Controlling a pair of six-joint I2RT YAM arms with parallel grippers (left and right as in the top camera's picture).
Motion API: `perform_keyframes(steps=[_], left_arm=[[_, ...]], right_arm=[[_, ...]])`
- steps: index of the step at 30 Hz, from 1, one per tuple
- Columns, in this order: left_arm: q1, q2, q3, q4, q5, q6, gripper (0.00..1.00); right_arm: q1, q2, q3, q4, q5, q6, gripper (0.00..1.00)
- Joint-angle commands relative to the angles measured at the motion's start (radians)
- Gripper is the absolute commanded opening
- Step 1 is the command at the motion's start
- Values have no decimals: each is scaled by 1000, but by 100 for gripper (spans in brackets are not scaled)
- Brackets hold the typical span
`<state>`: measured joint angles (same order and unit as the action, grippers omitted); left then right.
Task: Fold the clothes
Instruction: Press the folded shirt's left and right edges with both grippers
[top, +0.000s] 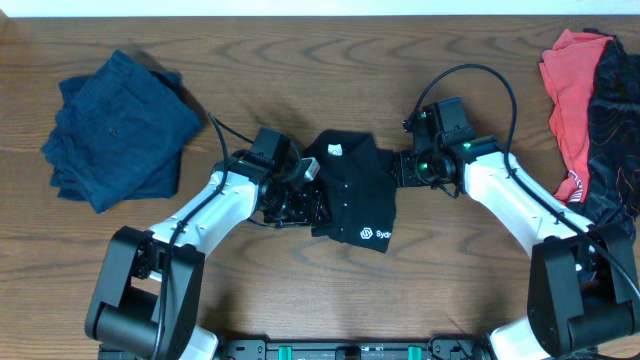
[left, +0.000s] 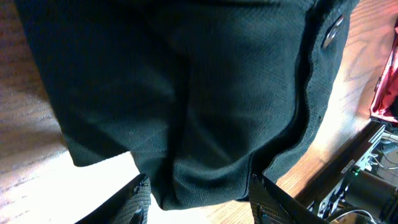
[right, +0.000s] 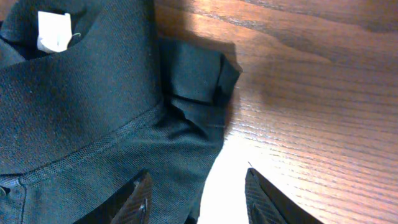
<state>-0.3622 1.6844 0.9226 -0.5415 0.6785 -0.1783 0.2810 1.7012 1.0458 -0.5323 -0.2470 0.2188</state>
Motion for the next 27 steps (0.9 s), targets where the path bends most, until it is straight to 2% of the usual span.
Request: perform_keyframes(steps=[1,5,12,17,21,27], left_arm=[[-2,32,-3,2,13,21,53],[-2,52,-3,5,14,21,49],[-3,54,-3,5,14,21,29],[-4,54,-3,5,14,21,26],[-4,54,-6,5,14,21,12],[-4,54,-28,6,14,21,8]], right_arm=[[11,20,1,11,-19,-14,47],[19,40,1,24,-9,-14,47],[21,121,1,59,-35,-6,47],[27,150,1,63,-34,-7,47],[28,150,1,74,-34,-6,47],[28,150,1,73,-34,-6,47]])
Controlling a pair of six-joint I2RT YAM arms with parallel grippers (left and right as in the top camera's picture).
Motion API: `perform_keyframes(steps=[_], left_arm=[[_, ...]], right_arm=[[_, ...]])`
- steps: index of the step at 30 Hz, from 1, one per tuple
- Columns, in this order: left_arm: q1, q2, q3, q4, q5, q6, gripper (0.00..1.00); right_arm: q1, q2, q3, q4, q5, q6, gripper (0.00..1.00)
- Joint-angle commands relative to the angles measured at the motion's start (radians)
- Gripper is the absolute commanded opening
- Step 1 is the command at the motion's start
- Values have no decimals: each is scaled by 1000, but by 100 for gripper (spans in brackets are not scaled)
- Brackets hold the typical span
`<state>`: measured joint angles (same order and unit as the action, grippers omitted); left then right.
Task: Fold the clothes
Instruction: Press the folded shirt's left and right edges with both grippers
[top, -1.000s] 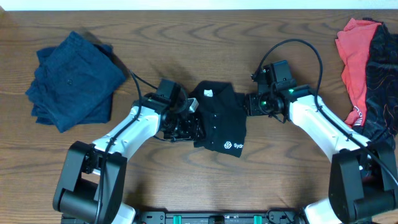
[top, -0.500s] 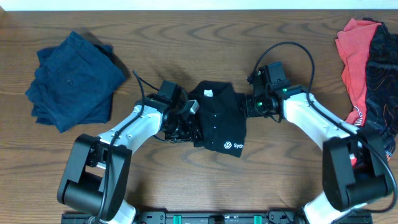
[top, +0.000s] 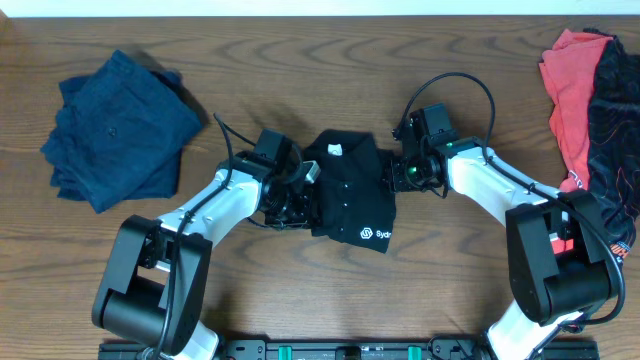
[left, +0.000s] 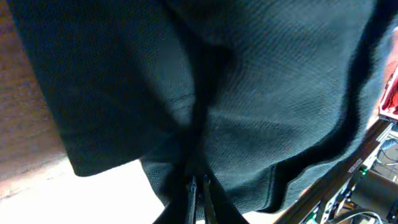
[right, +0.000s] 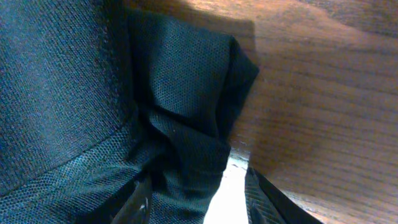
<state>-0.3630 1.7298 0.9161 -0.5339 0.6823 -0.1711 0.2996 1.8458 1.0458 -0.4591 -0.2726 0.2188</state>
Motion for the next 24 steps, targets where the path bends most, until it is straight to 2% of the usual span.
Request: perform_keyframes(steps=[1,2,3,4,7,10,14,20,22,24], left_arm=[[-3,9,-23,-2,10,13,15],[-3,9,-23,-2,11,13,34],[-3,9,-23,-3,11,13,48],[-3,9,-23,-3,12,13,56],[-3,9,-23,-9,19,2,59],[-3,9,-23,-10,42,3,57],[-3,9,-23,-5,51,2,43],[-43,9,-23,-5,51,3,40],[-65,9,-23,-1,51,3,33],[-85,9,-23,3,51,2,19]], right_arm=[[9,6,1,0,-9,-6,47],[9,6,1,0,-9,-6,47],[9,6,1,0,-8,-6,47],[9,6,1,0,-8,-6,47],[9,6,1,-2,-8,-6,47],[9,6,1,-2,-8,-6,46],[9,6,1,-1,-8,-6,46],[9,6,1,-1,-8,-6,46],[9,6,1,-1,-8,-6,46],[9,6,1,-2,-8,-6,46]])
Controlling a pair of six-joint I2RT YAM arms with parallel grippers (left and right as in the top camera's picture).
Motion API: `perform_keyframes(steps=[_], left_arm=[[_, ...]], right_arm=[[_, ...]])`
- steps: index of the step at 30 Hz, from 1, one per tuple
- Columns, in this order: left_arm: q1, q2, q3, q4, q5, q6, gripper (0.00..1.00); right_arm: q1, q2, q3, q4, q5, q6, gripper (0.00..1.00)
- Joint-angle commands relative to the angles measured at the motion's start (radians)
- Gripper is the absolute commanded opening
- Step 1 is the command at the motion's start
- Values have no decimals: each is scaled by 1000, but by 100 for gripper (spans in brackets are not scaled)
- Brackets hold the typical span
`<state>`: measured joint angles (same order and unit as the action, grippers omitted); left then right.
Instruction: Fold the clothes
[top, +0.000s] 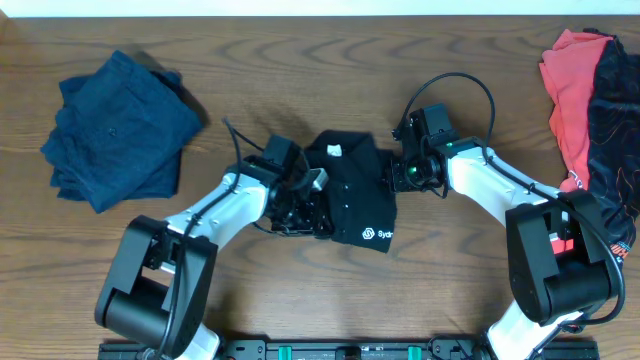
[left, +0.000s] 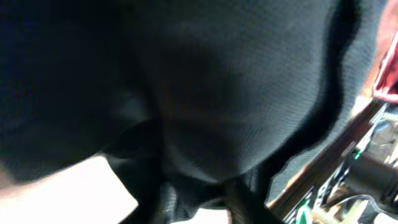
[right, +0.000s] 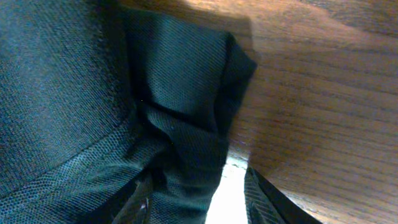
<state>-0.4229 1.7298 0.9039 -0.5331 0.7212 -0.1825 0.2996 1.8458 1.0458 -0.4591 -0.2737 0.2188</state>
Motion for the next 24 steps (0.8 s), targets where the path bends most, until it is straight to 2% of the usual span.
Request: perform_keyframes(steps=[1,3,9,17,24], left_arm=[[-31,9,-10,4,11,14,13],[-34,9,-10,4,0,14,6],[-2,9,-10,-21,-48,9,6],[59,9,-10,-177,-333,-167,6],[62,9,-10,-198,-331,-185,6]], right_arm=[[9,6,1,-2,-7,-6,46],[9,6,1,-2,-7,-6,46],[8,6,1,-6,-3,-6,46],[8,6,1,-10,5,-6,45],[8,6,1,-13,5,-6,45]])
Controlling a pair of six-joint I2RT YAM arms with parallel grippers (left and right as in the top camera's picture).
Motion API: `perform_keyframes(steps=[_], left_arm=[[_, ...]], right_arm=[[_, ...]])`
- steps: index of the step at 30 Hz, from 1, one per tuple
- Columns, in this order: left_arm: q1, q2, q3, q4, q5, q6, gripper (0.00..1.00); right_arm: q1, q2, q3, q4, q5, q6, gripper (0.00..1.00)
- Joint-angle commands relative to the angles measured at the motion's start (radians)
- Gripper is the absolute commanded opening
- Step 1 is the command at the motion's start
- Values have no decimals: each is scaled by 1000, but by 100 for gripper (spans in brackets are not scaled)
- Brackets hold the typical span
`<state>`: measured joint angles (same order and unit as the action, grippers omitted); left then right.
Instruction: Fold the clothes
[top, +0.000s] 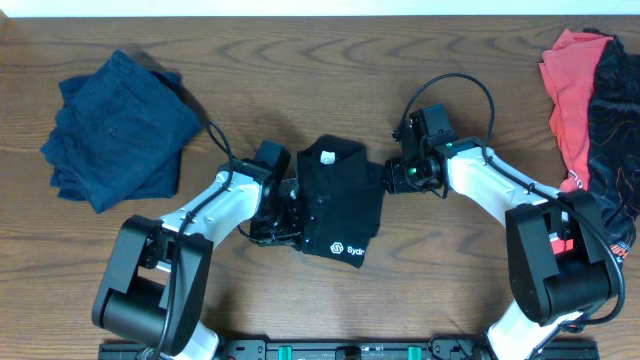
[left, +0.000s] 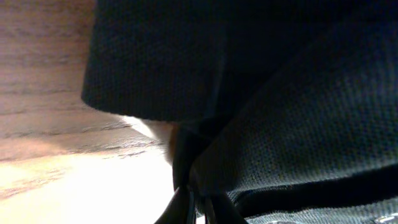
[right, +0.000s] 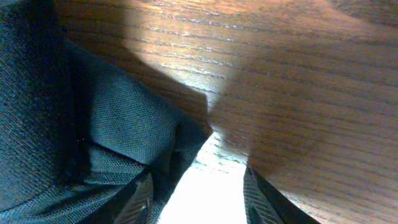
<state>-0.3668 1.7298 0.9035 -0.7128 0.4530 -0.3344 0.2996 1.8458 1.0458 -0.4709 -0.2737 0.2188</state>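
A folded black polo shirt (top: 340, 205) with a white neck label and a small white logo lies mid-table. My left gripper (top: 287, 217) sits at the shirt's left edge, and in the left wrist view the left gripper (left: 196, 208) is shut on a fold of the black fabric (left: 286, 124). My right gripper (top: 391, 180) rests at the shirt's upper right edge. In the right wrist view the right gripper (right: 200, 200) is open over bare wood, with the folded sleeve (right: 124, 130) beside its left finger (right: 140, 200).
Folded blue shorts (top: 115, 130) lie at the far left. A heap of red and black clothes (top: 588, 100) lies at the right edge. The wooden table (top: 300, 60) runs bare between them.
The shirt has shifted left and toward the front edge, its logo now lower and further left. My left gripper is further left, still shut on the fabric. The sleeve has slid out from between the open right fingers.
My left gripper was open at the shirt's left edge and the right was open beside the sleeve. Then the left was shut on fabric and the right stood around the sleeve corner. The left then reached further right, and now the shirt lies further left.
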Motion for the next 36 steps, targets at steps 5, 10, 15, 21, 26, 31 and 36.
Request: perform_keyframes(steps=[5,10,15,21,26,31,36], left_arm=[[7,9,-10,-64,-154,-105,7],[23,-13,-6,-90,-194,-114,9],[41,-105,27,-98,-205,-45,27],[91,-251,55,-47,-230,20,98],[155,-293,55,78,-197,135,98],[214,-230,55,195,8,262,98],[236,-108,55,332,192,326,98]], right_arm=[[8,6,1,-4,8,-6,45],[8,6,1,-5,8,-6,45],[8,6,1,-9,9,-7,47],[5,6,1,-23,15,-7,50],[-5,-13,2,-67,20,3,53],[-31,-133,2,-102,41,16,56],[-50,-290,2,-121,42,8,61]])
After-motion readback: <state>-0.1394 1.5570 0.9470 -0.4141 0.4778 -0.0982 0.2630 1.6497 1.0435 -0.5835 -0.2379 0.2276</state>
